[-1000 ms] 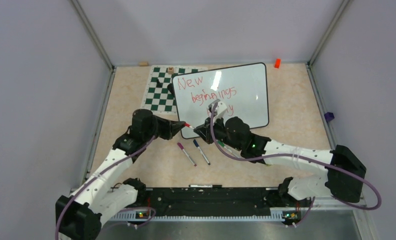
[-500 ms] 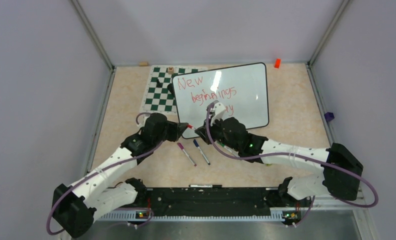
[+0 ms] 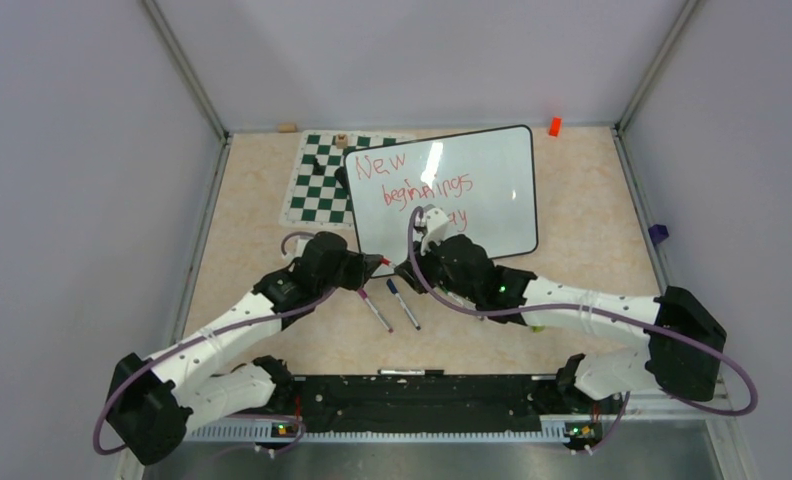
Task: Write a sentence on the whiteboard
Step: Insert the pen cap into the whiteboard marker, then put down the whiteboard marker at the center of the board.
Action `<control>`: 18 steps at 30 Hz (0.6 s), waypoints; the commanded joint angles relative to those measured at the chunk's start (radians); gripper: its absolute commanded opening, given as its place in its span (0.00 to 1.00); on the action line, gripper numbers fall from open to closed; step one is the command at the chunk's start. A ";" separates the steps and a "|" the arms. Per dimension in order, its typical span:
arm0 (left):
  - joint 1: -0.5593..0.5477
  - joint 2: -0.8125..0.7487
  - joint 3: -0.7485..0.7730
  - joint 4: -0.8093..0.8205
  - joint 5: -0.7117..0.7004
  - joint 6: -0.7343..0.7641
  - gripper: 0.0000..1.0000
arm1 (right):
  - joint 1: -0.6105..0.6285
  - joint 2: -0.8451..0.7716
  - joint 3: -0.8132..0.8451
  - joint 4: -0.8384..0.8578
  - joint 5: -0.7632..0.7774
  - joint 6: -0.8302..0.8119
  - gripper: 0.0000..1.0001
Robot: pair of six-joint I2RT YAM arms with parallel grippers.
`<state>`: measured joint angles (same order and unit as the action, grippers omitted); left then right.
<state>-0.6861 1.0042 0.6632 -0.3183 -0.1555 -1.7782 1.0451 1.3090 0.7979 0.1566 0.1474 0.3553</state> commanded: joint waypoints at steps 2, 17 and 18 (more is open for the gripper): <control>-0.075 -0.067 -0.017 0.110 0.194 0.033 0.00 | 0.013 -0.005 0.121 -0.115 -0.017 0.046 0.00; -0.069 -0.188 -0.065 -0.092 -0.024 0.293 0.58 | -0.028 0.034 0.431 -1.064 -0.118 0.012 0.00; -0.069 -0.203 -0.070 -0.085 -0.040 0.340 0.57 | -0.028 0.066 0.461 -1.117 -0.116 -0.005 0.00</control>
<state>-0.7570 0.8597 0.6106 -0.3756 -0.1150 -1.6012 1.0298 1.3144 1.1179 -0.6872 0.0902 0.4107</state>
